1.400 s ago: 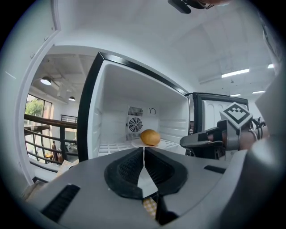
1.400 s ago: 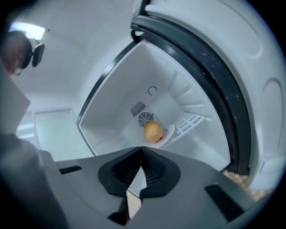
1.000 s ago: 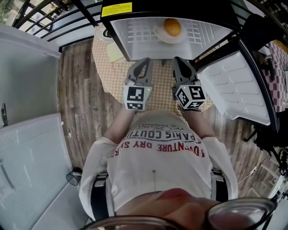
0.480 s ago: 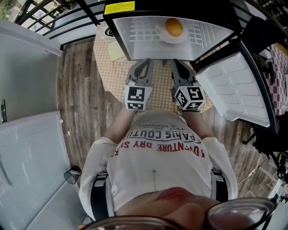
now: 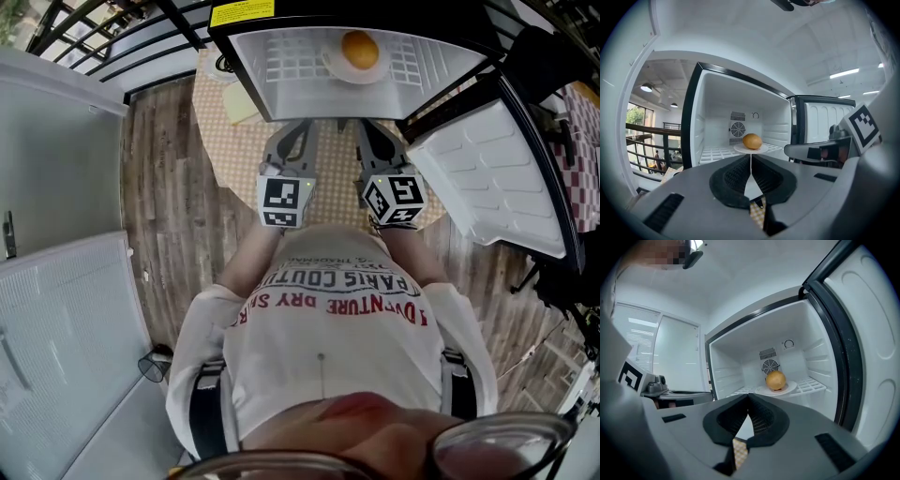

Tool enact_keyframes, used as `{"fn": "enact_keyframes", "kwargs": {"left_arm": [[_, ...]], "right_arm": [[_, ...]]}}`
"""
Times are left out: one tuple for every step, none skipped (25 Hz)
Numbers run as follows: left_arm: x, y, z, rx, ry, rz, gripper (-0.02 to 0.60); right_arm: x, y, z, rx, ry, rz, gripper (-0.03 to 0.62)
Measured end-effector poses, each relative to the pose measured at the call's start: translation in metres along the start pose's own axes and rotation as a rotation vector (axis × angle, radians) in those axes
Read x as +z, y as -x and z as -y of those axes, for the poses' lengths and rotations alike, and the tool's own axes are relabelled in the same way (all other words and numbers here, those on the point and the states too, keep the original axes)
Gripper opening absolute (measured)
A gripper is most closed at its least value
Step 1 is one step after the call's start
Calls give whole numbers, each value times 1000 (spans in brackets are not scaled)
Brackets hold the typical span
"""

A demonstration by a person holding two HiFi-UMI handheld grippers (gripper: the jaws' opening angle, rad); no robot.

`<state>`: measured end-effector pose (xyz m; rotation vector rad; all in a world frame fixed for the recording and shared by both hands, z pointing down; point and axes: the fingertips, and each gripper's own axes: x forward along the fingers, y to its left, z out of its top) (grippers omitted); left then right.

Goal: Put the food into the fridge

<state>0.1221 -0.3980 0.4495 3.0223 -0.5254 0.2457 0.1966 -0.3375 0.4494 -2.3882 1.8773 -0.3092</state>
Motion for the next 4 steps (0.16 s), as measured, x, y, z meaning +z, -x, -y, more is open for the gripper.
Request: {"fn": "enact_keyframes", "kwargs": {"left_arm": [[0,0,0,0,0,0,28],[1,0,0,-1,1,0,28],[1,0,1,-1,2,1,28],[2,0,1,-2,4,1,28]], "right_arm": [[-1,0,0,-1,2,-3,26],[-1,0,0,-3,4,-6,26],[-2,0,-1,-4,6,-10,26],[-3,0,-1,-5,7,-13,26]]}}
